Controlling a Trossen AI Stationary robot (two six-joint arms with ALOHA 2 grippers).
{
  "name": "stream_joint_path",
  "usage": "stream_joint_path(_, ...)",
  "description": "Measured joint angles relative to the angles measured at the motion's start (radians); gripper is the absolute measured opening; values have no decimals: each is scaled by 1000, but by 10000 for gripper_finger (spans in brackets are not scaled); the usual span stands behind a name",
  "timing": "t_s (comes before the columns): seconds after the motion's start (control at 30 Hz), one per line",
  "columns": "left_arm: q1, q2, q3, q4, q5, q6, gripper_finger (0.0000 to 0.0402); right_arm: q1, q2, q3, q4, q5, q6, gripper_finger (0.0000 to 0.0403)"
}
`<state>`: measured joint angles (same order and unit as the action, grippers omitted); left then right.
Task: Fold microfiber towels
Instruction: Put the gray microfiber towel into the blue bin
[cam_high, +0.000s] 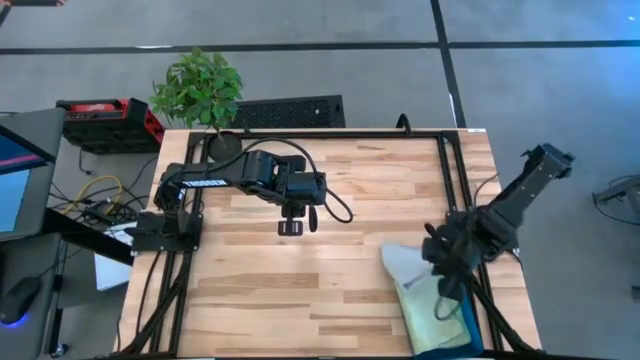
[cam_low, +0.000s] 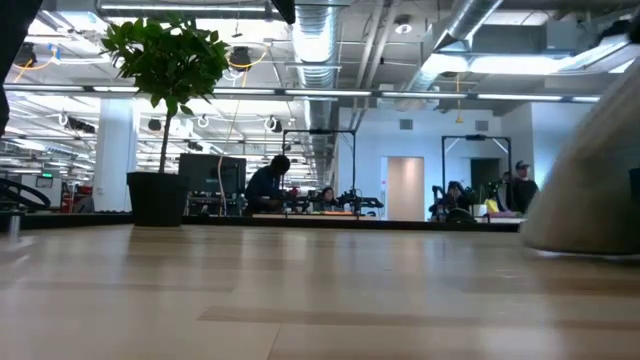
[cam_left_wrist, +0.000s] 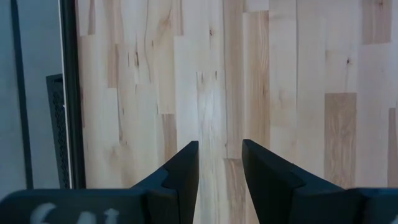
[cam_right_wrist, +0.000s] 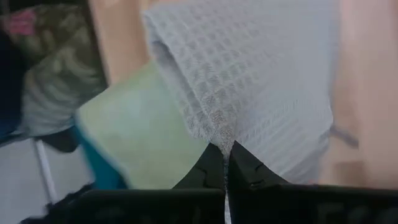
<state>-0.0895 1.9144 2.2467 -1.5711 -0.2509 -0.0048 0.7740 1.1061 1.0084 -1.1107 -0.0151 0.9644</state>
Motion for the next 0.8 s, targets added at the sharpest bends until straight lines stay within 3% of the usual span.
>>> stream_joint_path(0.37, 0, 0, 0, 0, 0, 0, 116, 228, 158, 27, 126, -48, 262, 13)
stream_joint_path(0.67, 0, 0, 0, 0, 0, -16, 116, 311, 299, 27, 322, -71, 389, 16)
stream_joint_path(0.8, 0, 0, 0, 0, 0, -31, 116, 319, 343, 27, 372, -93, 350, 17)
